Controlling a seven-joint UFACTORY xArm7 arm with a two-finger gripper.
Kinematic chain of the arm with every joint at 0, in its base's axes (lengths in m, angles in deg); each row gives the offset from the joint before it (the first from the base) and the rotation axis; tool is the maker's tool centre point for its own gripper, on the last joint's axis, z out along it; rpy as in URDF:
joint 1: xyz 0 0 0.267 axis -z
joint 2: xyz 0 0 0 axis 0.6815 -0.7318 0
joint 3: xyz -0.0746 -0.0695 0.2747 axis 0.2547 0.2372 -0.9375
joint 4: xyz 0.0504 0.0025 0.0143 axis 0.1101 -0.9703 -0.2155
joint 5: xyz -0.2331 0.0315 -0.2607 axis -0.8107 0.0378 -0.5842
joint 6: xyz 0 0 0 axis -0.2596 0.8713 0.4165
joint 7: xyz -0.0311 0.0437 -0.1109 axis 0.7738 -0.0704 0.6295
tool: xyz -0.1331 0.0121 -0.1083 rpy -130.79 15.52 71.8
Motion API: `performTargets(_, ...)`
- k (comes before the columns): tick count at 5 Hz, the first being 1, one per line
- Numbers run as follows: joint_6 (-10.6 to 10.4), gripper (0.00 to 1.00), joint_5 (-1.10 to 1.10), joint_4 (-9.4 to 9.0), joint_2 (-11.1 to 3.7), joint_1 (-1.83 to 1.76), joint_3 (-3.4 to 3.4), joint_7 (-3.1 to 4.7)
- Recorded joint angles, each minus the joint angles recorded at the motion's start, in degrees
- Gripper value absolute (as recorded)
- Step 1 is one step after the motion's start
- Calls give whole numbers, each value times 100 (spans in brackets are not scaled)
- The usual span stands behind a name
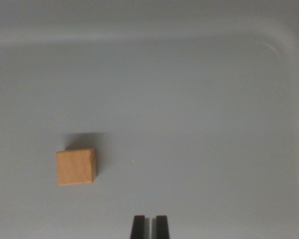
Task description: Push wooden cube
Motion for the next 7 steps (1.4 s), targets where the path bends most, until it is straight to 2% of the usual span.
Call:
performTargets(1,0,0,0,0,0,0,0,0)
performTargets(2,-244,0,-21,-208,-58,-37,-26,-74)
performTargets(3,-244,0,-21,-208,-58,-37,-26,-74)
performTargets(4,-498,0,-43,-425,-119,-75,-52,-152)
performTargets(5,-498,0,-43,-425,-119,-75,-52,-152)
performTargets(6,-760,0,-65,-649,-182,-114,-80,-232)
performTargets(7,-760,0,-65,-649,-182,-114,-80,-232)
